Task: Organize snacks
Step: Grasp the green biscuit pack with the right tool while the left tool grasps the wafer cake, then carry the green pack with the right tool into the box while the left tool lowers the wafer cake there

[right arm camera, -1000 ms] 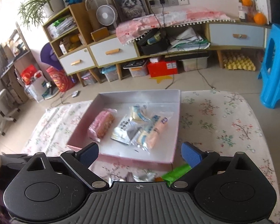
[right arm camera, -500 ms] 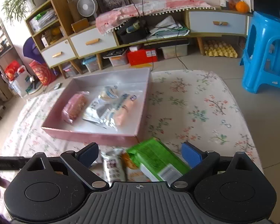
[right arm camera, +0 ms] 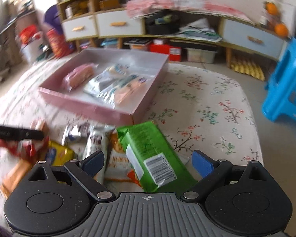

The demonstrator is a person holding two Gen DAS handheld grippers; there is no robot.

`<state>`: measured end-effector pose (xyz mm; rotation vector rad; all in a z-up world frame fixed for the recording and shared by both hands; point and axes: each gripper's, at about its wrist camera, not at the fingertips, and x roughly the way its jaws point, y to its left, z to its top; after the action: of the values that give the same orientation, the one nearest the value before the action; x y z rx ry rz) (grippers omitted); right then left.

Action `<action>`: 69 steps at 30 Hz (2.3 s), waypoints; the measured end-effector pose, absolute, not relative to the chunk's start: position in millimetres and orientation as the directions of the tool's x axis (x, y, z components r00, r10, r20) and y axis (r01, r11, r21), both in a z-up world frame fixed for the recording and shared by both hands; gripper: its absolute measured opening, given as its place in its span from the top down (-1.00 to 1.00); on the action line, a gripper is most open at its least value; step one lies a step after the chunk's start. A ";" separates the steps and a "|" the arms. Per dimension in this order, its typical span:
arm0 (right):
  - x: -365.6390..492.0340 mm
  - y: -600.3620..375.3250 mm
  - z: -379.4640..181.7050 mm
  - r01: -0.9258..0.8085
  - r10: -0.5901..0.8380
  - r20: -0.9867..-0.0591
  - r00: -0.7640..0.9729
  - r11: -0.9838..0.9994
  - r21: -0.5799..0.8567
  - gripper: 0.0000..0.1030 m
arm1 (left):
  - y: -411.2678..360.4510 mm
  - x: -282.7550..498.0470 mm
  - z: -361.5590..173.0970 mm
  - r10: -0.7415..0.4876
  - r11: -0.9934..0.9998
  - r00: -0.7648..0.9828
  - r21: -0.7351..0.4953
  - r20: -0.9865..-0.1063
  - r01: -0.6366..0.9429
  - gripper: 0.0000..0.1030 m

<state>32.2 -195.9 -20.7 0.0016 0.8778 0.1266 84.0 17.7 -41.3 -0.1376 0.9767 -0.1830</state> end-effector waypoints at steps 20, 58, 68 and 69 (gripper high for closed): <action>39.8 -201.2 -37.3 -0.152 0.119 -0.766 0.632 0.988 0.028 0.14 | 8.3 84.9 -40.4 -0.161 0.987 0.607 -0.127 -0.778 0.098 0.32; 65.3 -188.9 21.2 0.099 0.201 -0.716 0.668 0.930 0.353 0.14 | 40.0 115.9 6.8 -0.337 0.932 0.636 -0.342 -0.694 0.121 0.35; 91.7 -210.5 5.2 0.245 0.251 -0.670 0.699 0.796 0.553 0.14 | 22.5 142.8 -5.0 -0.431 0.891 0.630 -0.416 -0.646 0.183 0.35; 94.9 -212.0 2.6 0.251 0.258 -0.660 0.705 0.780 0.573 0.14 | 20.1 146.0 -6.5 -0.433 0.890 0.627 -0.418 -0.648 0.182 0.35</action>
<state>94.9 -212.0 2.6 0.6950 0.8055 0.0045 146.0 20.1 -6.5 -0.3291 0.8220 -0.3602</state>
